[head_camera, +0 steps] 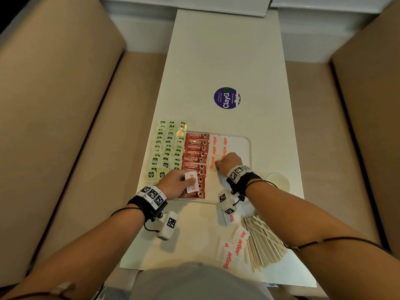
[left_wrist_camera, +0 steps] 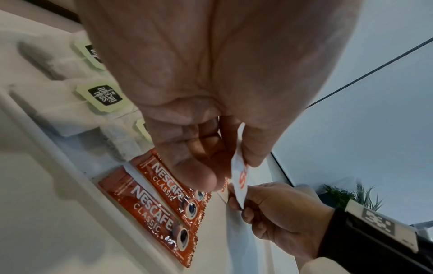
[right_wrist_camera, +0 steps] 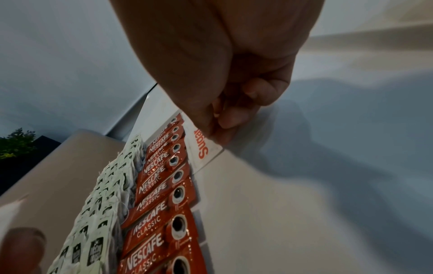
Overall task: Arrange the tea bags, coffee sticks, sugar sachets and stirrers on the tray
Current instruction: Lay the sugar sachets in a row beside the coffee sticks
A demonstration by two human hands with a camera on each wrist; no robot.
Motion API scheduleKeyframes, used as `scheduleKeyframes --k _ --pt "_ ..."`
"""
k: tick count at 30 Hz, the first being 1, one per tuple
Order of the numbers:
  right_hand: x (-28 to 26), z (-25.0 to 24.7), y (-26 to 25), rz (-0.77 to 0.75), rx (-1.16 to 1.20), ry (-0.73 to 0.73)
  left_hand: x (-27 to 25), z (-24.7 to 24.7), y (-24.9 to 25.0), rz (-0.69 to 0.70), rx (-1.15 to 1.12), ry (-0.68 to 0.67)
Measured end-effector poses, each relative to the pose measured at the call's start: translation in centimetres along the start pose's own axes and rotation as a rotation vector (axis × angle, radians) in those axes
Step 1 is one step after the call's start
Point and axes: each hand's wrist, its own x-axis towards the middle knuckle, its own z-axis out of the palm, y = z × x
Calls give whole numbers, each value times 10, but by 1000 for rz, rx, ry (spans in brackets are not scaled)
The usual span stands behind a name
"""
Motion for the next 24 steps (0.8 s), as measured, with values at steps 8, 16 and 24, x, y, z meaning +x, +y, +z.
scheduleKeyframes --k 8,16,24 --pt "-4 -2 -2 0 -4 -3 -1 1 1 18 -15 8" --pt "-21 -1 1 -140 53 -28 0 0 2 -1 -56 -17" --pt "-65 0 8 -382 108 -239 1 6 10 52 -39 7"
